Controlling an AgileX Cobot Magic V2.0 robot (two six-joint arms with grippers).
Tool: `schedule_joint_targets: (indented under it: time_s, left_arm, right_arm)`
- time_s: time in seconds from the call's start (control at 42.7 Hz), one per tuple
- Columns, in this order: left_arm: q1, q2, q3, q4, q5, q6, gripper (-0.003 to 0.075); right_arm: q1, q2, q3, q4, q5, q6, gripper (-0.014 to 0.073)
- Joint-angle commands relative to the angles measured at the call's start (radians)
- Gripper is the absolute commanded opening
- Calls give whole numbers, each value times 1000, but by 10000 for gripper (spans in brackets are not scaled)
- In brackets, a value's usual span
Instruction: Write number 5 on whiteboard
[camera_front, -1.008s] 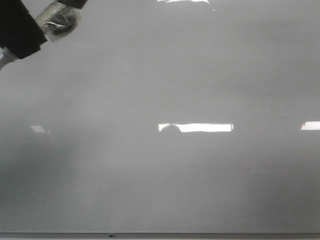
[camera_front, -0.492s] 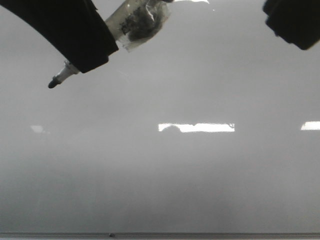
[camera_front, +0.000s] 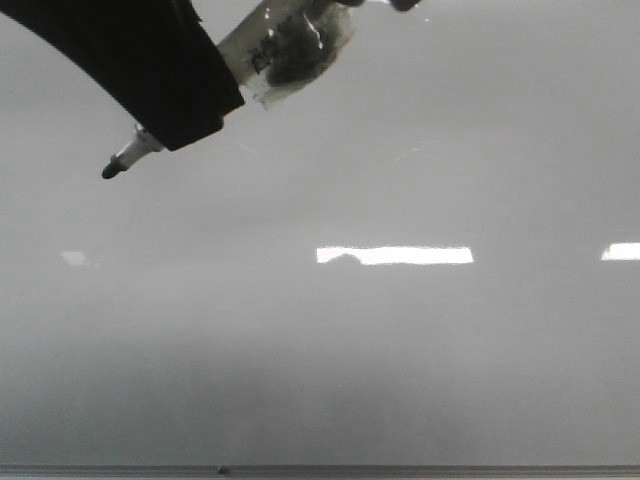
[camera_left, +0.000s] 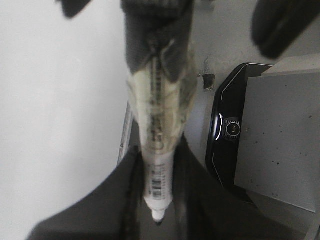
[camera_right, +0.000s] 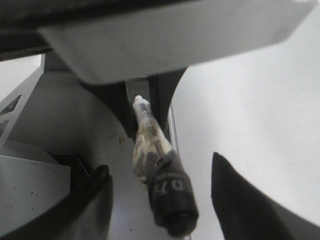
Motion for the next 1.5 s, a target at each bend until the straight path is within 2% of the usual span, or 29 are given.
schedule_joint_targets:
  time_s: [0.0,0.211,0.258,0.445,0.61,0.68,0.75,0.867,0.914,0.985,1.032,1.172,1.336,1.477]
  left_arm:
    - [-7,-25,-32,-13,-37,12,-20]
    - [-7,-25,-32,-4,-37,32,-20]
    - [-7,-25,-32,-4,-37,32,-20]
    - [-7,-25,-32,-4,-39,32,-20]
    - [-7,-25,-32,-15,-41,30,-15]
    - [-7,-25,-32,-17,-39,30,41]
    - [-7,-25,-32,-17,-39,28,169]
    - [-7,-25,-32,-15,-58,27,438]
    - [-7,-30,-32,-8,-60,26,514]
    - [-7,-40,-32,3,-62,12,561]
    - [-7,-54,-32,27,-62,-18,559]
    - [18,-112,-29,115,-58,-157,553]
    - [83,-207,18,115,-70,-249,553]
    - [191,-299,97,115,-123,-344,553]
  right_arm:
    - [2,12,-54,40,-45,-10,448]
    - [2,45,-66,40,-27,-10,426]
    - [2,45,-66,40,-19,-10,389]
    - [2,45,-66,40,6,-10,149]
    - [2,45,-66,40,23,-10,4]
    - [2,45,-66,40,31,-10,-34]
    - [2,45,-66,40,38,-10,-58]
    - [2,45,-66,40,41,-10,-64]
    - [1,45,-66,40,41,-10,-64]
    - [-5,41,-66,35,41,-5,-64]
    - [-16,34,-66,21,40,12,-64]
    - [-68,-1,-66,-118,42,160,-64]
    - [-164,-78,-66,-307,64,493,-64]
    - [-260,-163,-43,-366,76,737,-64]
